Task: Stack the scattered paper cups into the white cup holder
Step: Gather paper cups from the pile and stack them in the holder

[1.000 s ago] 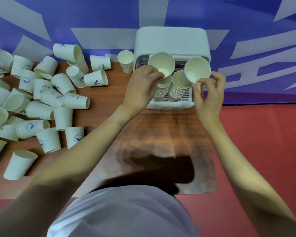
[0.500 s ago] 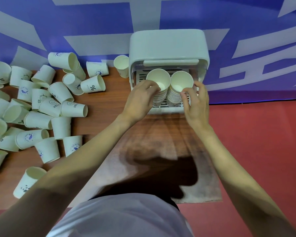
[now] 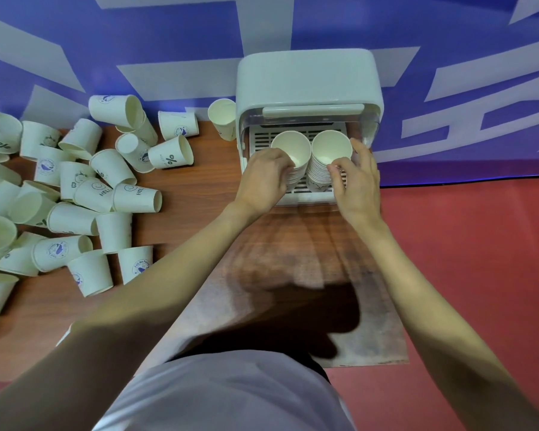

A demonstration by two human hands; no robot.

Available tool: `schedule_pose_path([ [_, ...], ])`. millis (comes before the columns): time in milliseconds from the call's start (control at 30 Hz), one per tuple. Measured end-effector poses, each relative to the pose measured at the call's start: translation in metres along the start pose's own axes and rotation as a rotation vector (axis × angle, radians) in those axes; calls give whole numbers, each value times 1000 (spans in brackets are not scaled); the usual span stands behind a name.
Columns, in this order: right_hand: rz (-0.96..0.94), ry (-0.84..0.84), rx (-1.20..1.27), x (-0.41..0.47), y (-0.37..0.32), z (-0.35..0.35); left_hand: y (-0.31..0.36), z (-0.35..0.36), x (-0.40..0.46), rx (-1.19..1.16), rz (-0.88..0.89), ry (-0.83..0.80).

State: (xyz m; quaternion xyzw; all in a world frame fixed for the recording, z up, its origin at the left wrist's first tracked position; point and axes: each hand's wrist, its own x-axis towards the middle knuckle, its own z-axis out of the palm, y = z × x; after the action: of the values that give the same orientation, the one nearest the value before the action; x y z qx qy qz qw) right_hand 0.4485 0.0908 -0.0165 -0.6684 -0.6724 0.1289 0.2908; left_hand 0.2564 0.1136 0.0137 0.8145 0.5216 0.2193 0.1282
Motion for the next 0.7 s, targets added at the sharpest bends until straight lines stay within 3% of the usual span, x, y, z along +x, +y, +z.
schedule_pose_path([
  [133,9,-3,21,-2,-1,1,-5,3,0,-9,29,8],
  [233,19,-5,99,-4,1,-1,-9,6,-10,-66,18,140],
  [367,80,17,281,-14,12,5,-13,7,-28,-267,-215,327],
  [433,156,-7,330,-16,17,12,-18,8,-31,-375,-328,262],
  [600,252,-107,317,-2,25,23,-31,29,-14,-435,-431,-111],
  [700,298,-124,281,9,26,30,-31,42,0,-467,-452,-101],
])
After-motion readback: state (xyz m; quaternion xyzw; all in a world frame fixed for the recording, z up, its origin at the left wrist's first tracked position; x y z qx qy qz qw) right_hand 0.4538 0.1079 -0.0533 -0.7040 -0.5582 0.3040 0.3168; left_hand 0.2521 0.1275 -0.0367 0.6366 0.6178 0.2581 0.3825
